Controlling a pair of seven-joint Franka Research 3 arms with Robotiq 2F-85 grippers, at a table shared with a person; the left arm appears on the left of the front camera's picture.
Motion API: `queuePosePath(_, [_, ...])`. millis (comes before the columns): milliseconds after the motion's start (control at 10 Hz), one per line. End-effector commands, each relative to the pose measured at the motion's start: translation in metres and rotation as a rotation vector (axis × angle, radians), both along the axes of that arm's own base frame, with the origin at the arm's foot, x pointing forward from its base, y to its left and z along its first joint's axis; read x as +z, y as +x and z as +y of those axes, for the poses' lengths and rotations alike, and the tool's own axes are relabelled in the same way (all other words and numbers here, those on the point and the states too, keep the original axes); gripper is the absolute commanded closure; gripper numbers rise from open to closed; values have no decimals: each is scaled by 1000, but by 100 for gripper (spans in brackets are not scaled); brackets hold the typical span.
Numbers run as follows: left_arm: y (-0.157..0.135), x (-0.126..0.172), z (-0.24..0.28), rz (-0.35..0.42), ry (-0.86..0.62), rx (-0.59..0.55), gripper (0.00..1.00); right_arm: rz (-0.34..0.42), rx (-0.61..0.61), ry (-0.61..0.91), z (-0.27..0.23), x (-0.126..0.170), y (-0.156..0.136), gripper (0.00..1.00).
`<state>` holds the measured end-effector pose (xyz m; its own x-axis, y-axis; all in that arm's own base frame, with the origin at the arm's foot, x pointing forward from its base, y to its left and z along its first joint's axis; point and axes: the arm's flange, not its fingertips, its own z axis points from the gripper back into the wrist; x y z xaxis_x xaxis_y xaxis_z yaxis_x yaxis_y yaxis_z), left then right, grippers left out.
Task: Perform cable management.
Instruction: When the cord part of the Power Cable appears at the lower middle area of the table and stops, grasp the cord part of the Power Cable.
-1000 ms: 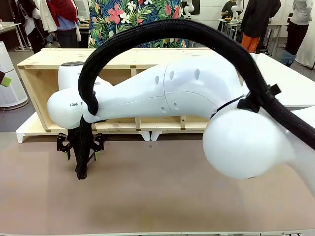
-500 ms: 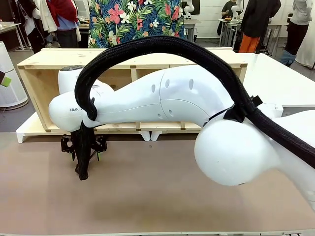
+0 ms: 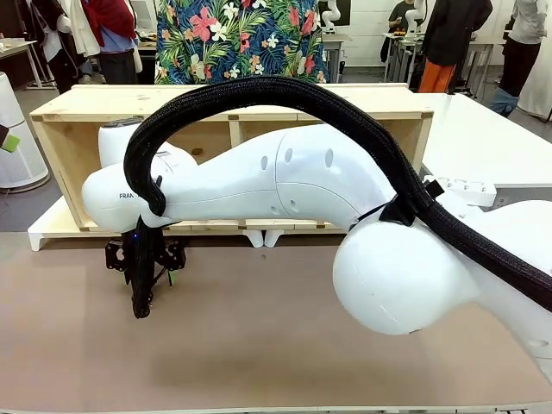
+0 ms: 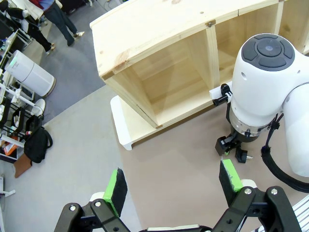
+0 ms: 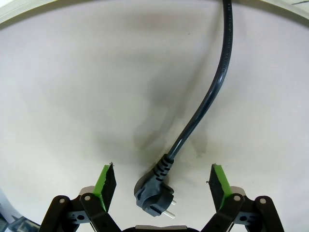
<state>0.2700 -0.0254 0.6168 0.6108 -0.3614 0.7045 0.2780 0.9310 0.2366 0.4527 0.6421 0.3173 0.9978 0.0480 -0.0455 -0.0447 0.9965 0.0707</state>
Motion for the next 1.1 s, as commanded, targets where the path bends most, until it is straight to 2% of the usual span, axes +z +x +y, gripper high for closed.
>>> queuePosePath(0, [2, 0, -1, -9, 6, 6, 0, -15, -38, -39, 15, 2, 10, 0])
queuePosePath(600, [2, 0, -1, -9, 6, 6, 0, -13, -51, -85, 16, -9, 12, 0])
queuePosePath(800, [2, 0, -1, -9, 6, 6, 0, -39, -40, -94, 17, -9, 12, 0])
queuePosePath(900, [2, 0, -1, -9, 6, 6, 0, -44, -33, -110, 17, -10, 12, 18])
queuePosePath(1000, [2, 0, -1, -9, 6, 6, 0, -36, -28, -106, 16, -11, 13, 20])
